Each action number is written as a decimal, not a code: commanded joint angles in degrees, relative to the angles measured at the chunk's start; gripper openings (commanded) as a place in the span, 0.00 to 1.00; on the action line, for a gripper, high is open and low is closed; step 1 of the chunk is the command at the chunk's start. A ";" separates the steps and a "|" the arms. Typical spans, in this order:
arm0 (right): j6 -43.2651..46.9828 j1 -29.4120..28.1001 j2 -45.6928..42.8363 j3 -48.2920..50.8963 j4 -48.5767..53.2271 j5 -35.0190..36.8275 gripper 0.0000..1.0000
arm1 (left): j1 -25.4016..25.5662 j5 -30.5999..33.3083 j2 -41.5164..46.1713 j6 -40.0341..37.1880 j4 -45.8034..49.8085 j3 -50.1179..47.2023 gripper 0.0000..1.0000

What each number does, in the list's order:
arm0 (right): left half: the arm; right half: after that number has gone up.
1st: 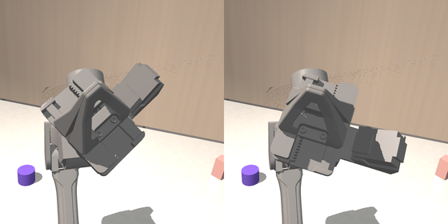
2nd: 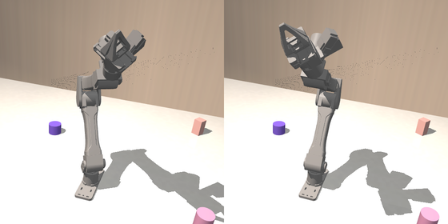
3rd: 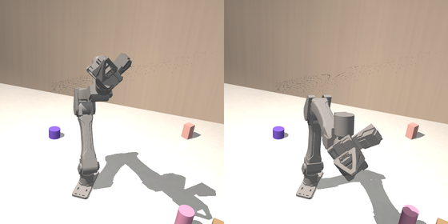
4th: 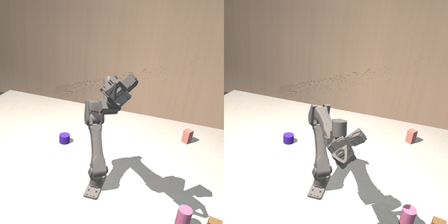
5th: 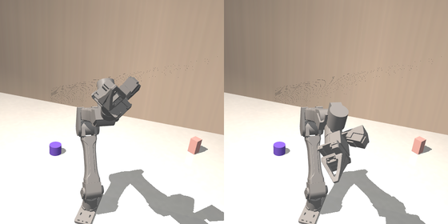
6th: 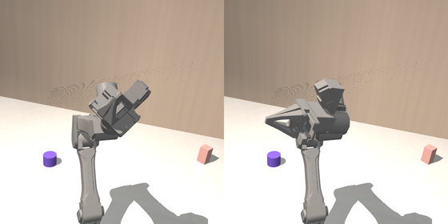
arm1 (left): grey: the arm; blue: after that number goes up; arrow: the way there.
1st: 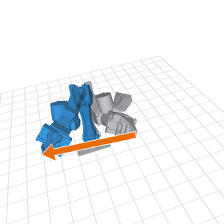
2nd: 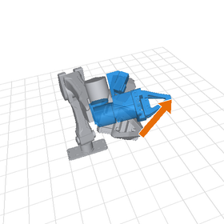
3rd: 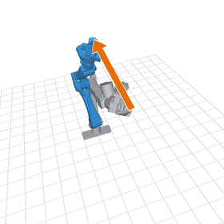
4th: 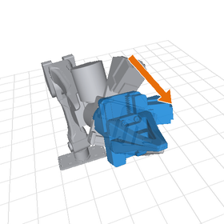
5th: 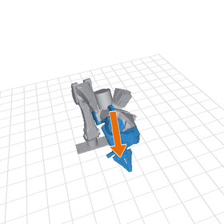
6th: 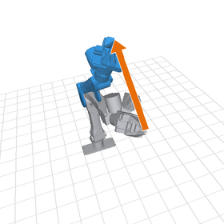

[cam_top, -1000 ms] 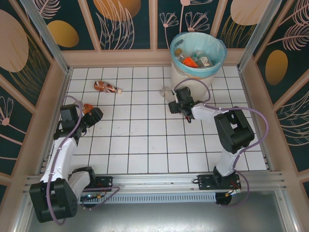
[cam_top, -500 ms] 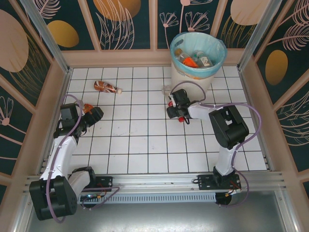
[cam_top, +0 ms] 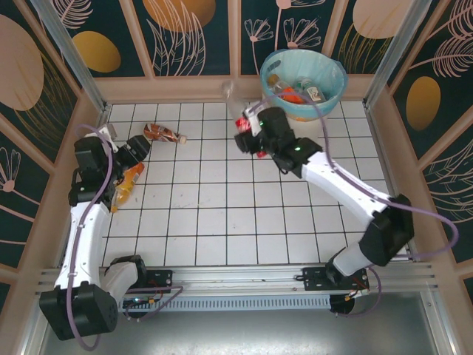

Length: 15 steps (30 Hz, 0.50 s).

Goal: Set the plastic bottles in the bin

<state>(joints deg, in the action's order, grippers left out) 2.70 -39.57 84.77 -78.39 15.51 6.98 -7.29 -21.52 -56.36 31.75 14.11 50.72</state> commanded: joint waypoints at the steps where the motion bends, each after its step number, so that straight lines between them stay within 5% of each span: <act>1: 0.39 2.51 -3.16 -3.62 -7.27 7.26 0.47 | 4.51 1.40 0.15 2.42 -3.19 4.17 0.77; 8: -0.80 12.38 4.45 -10.74 -24.48 13.20 0.47 | 18.09 5.33 -5.41 3.61 -5.52 9.51 0.75; 15: 6.18 15.40 17.95 -17.44 -42.39 23.04 0.47 | 21.62 7.46 -6.40 3.32 -5.82 6.49 0.75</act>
<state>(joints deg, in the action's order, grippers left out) 5.13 -24.62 99.11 -92.88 -15.38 23.70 13.96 -15.90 -63.07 34.70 9.61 58.50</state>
